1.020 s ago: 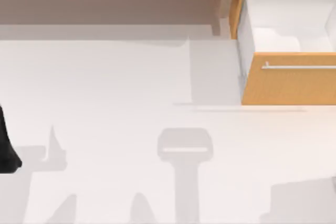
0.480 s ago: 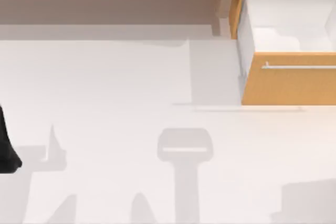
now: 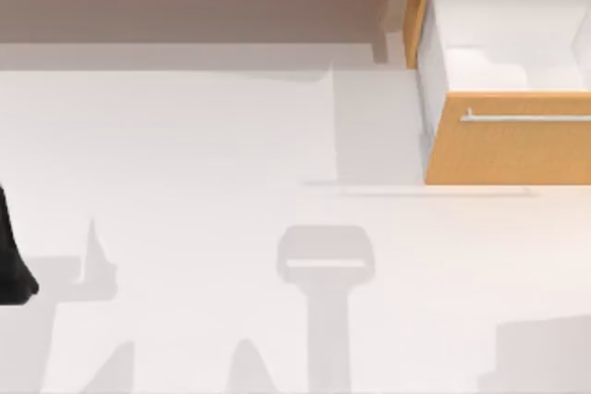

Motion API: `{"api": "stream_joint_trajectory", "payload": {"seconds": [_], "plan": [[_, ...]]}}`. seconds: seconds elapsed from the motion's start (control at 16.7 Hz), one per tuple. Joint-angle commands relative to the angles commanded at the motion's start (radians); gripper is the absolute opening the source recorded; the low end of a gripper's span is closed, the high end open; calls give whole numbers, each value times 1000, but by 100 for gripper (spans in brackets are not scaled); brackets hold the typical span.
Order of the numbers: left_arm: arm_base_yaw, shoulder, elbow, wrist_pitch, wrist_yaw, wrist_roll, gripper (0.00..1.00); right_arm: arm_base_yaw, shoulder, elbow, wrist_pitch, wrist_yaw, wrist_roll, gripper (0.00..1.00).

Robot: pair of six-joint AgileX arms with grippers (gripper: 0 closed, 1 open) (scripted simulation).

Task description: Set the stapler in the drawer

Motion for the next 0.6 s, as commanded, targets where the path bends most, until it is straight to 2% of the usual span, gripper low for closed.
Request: {"api": "stream_joint_trajectory", "payload": {"seconds": [0.18, 0.6], "plan": [[0, 0, 0, 0, 0, 0, 100, 0, 0, 0, 0, 0, 0, 2], [0, 0, 0, 0, 0, 0, 100, 0, 0, 0, 0, 0, 0, 0]]}}
